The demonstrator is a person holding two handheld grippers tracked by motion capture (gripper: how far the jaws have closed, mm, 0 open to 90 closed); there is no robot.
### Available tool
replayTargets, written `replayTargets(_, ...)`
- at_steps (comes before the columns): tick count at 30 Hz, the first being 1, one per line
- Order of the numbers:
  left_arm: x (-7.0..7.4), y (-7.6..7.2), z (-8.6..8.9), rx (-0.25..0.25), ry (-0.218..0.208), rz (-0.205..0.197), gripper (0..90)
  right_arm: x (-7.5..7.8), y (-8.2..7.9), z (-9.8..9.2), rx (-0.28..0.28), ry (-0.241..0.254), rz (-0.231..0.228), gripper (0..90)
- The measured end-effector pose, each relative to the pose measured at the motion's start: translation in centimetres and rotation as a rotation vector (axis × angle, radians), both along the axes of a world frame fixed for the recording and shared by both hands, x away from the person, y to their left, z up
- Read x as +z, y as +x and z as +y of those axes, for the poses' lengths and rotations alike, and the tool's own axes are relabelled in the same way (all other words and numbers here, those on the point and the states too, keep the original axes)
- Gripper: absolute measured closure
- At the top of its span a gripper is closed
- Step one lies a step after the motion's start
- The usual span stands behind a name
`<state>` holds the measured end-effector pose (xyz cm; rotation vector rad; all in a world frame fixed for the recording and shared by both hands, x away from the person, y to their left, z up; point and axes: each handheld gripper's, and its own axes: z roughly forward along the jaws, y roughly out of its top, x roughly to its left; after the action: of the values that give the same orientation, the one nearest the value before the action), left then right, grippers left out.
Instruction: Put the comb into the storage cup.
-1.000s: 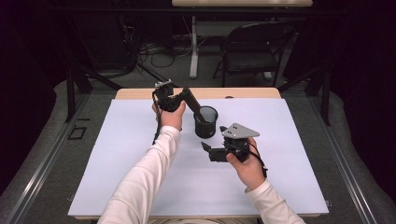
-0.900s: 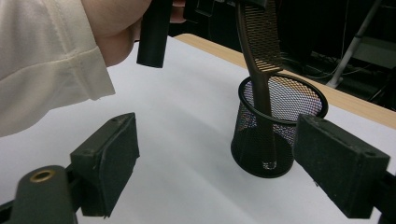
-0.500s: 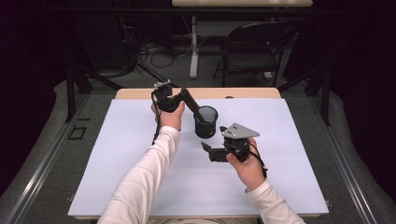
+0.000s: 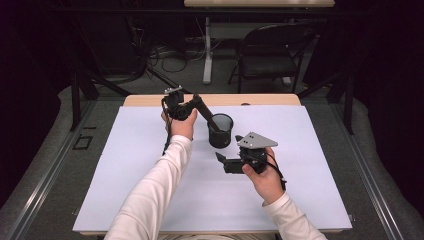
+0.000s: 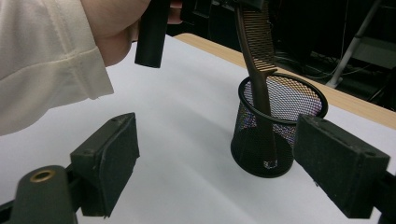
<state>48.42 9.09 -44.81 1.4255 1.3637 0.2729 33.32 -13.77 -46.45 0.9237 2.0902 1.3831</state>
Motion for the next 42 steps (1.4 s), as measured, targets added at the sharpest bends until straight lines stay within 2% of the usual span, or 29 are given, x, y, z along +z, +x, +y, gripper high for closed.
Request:
replayTargets(4,0.1,0.0,0.1,0.005,0.004,0.002,75.4,0.0,0.0,0.0,0.001,0.000,0.000,14.2)
replayTargets(12,0.2,0.0,0.6,0.010,-0.014,-0.001,68.5,0.0,0.0,0.1,0.001,-0.002,-0.003,14.2)
replayTargets(19,0.6,-0.1,0.9,0.015,-0.030,-0.015,59.7,-0.1,0.0,0.1,0.003,-0.005,-0.002,14.2)
replayTargets(26,1.0,-0.3,1.2,0.033,-0.034,-0.046,46.5,-0.1,0.0,0.1,0.003,-0.009,-0.001,14.2)
replayTargets(32,1.2,-0.4,1.8,0.044,-0.052,-0.053,40.6,-0.1,0.0,0.1,0.002,-0.010,-0.001,14.2)
replayTargets(36,1.4,-0.4,2.2,0.060,-0.035,-0.064,36.0,-0.2,0.0,0.1,0.002,-0.013,-0.001,14.2)
replayTargets(42,1.7,-0.4,3.0,0.080,0.022,-0.081,32.4,-0.1,0.0,0.0,-0.001,-0.011,-0.001,14.2)
